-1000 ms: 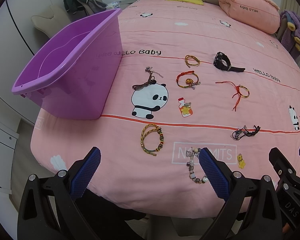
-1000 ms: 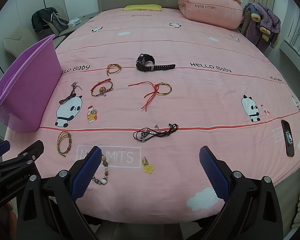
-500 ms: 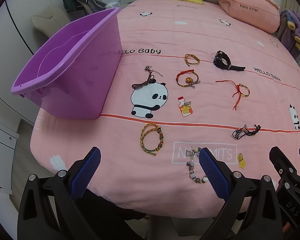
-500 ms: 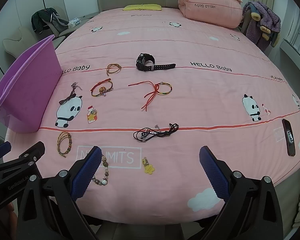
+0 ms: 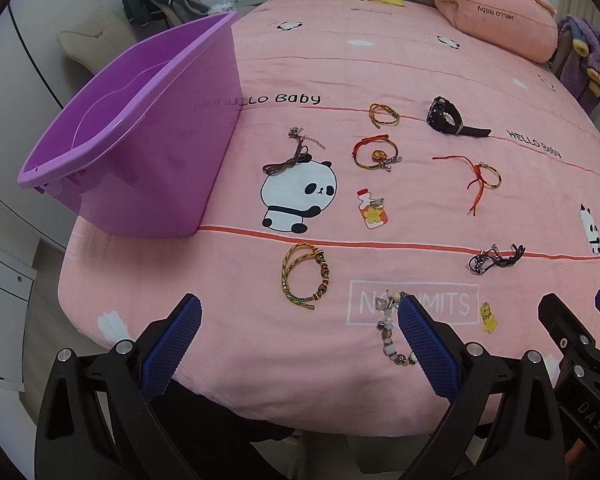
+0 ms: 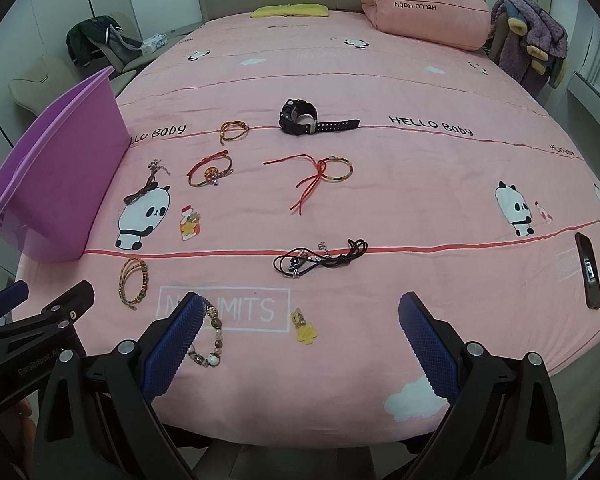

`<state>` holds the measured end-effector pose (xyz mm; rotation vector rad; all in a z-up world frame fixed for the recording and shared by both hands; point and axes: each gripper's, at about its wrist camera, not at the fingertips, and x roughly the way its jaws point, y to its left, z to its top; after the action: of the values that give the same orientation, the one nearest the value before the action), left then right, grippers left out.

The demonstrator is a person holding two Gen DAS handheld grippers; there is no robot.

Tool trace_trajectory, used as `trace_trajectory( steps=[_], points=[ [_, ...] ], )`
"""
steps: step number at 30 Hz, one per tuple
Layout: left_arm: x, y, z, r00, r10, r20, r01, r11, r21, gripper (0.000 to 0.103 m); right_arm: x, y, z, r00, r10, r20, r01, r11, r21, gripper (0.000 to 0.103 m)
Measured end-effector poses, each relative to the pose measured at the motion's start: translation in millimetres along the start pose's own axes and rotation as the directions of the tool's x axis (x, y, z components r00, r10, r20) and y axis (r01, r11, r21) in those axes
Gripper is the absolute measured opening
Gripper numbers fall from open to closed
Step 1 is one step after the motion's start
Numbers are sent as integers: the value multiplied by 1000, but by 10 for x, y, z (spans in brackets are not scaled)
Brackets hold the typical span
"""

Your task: Organize jewelry

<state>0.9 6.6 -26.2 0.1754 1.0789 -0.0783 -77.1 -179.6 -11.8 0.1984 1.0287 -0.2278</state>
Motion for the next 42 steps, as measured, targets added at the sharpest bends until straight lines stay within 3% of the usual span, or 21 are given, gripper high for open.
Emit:
trace_trajectory(
  steps=[12,18,31,42],
  points=[
    [369,270,-217,999,-9,-48,8,1000,-13,97,301,-38,-225,997,48,-55,-50,998,-27,94],
    [561,328,-256,999,-25,-33,24,1000,-14,97,481,-131,-318,996,51,-71,-52,999,-9,93],
    [1042,288,-118,998,-55,-42,54,998,-16,97,897,-246,-423,991,5,-137,-5,1000,2,93],
    [1344,276,-113,996,-51,-74,50,999,-11,97,1201,-234,-434,985,-66,-157,58,997,-60,93]
  ],
)
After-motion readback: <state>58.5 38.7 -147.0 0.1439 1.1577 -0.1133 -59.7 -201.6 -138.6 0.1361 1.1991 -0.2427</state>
